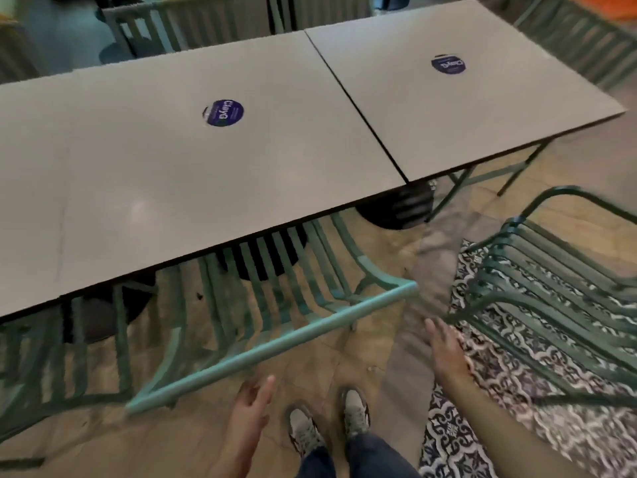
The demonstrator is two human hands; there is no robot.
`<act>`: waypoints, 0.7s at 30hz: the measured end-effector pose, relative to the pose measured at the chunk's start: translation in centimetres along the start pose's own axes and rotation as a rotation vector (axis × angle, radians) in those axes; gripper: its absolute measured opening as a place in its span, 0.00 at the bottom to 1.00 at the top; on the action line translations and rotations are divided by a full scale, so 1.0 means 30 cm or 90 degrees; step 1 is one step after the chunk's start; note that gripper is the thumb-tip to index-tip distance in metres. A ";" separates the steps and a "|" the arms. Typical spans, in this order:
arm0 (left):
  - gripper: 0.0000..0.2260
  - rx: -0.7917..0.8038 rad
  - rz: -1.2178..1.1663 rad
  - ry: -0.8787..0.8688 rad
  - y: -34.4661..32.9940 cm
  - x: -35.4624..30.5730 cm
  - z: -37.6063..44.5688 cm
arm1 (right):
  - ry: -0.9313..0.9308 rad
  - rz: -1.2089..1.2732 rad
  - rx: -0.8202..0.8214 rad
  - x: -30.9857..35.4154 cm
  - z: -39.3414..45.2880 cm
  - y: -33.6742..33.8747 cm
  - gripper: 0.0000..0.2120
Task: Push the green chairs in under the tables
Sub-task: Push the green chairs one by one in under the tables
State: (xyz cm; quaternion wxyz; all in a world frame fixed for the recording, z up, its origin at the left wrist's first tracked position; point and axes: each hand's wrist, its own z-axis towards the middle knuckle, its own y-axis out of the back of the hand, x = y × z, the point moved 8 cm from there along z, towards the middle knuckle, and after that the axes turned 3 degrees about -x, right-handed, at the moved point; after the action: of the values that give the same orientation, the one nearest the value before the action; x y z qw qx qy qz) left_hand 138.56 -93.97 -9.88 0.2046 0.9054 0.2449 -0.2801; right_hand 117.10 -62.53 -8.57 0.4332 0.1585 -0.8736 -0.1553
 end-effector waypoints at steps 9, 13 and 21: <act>0.19 0.195 0.656 -0.538 -0.658 -0.404 -0.239 | 0.146 -0.279 -0.106 -0.119 -0.049 0.481 0.26; 0.26 0.231 0.870 -0.689 -0.961 -0.504 -0.368 | 0.174 -0.296 -0.156 -0.124 -0.059 0.753 0.26; 0.20 0.250 1.024 -0.897 -1.654 -0.505 -0.854 | 0.140 -0.339 -0.247 -0.341 -0.142 1.443 0.27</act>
State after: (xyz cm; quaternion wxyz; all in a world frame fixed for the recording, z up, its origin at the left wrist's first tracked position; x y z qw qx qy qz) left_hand 110.33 -46.44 7.20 0.2742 0.4535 -0.6415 -0.5547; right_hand 120.23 -19.86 4.34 0.4910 0.3116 -0.7040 -0.4078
